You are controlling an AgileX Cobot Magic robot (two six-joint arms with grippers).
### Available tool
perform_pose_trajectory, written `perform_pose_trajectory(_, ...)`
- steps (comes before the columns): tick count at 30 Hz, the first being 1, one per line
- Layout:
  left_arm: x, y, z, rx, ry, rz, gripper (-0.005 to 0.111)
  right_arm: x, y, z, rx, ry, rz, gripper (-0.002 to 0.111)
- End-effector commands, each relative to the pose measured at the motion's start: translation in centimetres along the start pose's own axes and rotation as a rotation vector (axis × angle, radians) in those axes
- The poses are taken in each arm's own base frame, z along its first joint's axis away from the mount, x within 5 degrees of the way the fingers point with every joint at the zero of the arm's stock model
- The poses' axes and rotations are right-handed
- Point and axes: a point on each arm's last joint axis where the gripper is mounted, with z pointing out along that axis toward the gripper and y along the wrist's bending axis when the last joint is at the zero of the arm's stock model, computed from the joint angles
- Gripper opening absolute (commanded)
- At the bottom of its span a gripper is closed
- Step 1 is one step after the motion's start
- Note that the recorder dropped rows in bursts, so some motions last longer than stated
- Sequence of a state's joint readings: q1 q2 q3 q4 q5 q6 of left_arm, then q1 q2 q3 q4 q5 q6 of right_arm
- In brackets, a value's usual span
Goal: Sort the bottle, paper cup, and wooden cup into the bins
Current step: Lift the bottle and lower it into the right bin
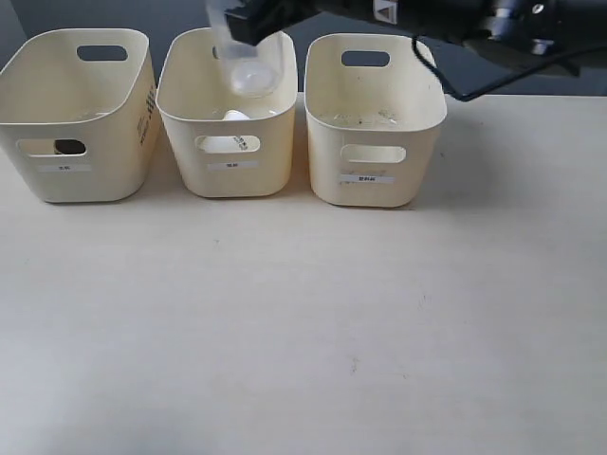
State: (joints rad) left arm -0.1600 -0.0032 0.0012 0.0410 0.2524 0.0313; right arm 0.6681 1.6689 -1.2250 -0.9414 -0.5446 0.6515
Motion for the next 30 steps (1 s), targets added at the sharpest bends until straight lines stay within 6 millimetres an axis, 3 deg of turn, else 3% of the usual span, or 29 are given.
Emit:
perform_pose_trajectory(1, -0.2, 0.0, 0.0, 0.002, -0.012, -0.001, 0.0, 0.5, -2.9, -1.6, 0.112, 0.031, 0.025, -0.001)
perform_pose_trajectory(10, -0.2, 0.0, 0.0, 0.002, -0.012, -0.001, 0.0, 2.3, -8.1, -4.7, 0.273, 0.025, 0.081, -0.001)
perform_pose_trajectory(14, -0.2, 0.0, 0.0, 0.002, -0.012, -0.001, 0.0, 4.7, -9.8, -5.7, 0.34, -0.045, 0.141, -0.001)
perform_pose_trajectory(19, -0.2, 0.0, 0.0, 0.002, -0.012, -0.001, 0.0, 8.5, -10.8, -5.0, 0.408, 0.014, 0.133, -0.001)
perform_pose_trajectory(25, -0.2, 0.0, 0.0, 0.002, -0.012, -0.001, 0.0, 11.9, -11.4, -4.0, 0.442, -0.018, 0.172, -0.001)
perform_pose_trajectory(30, -0.2, 0.0, 0.0, 0.002, -0.012, -0.001, 0.0, 14.6, -12.0, -2.8, 0.452, 0.068, 0.2, -0.001)
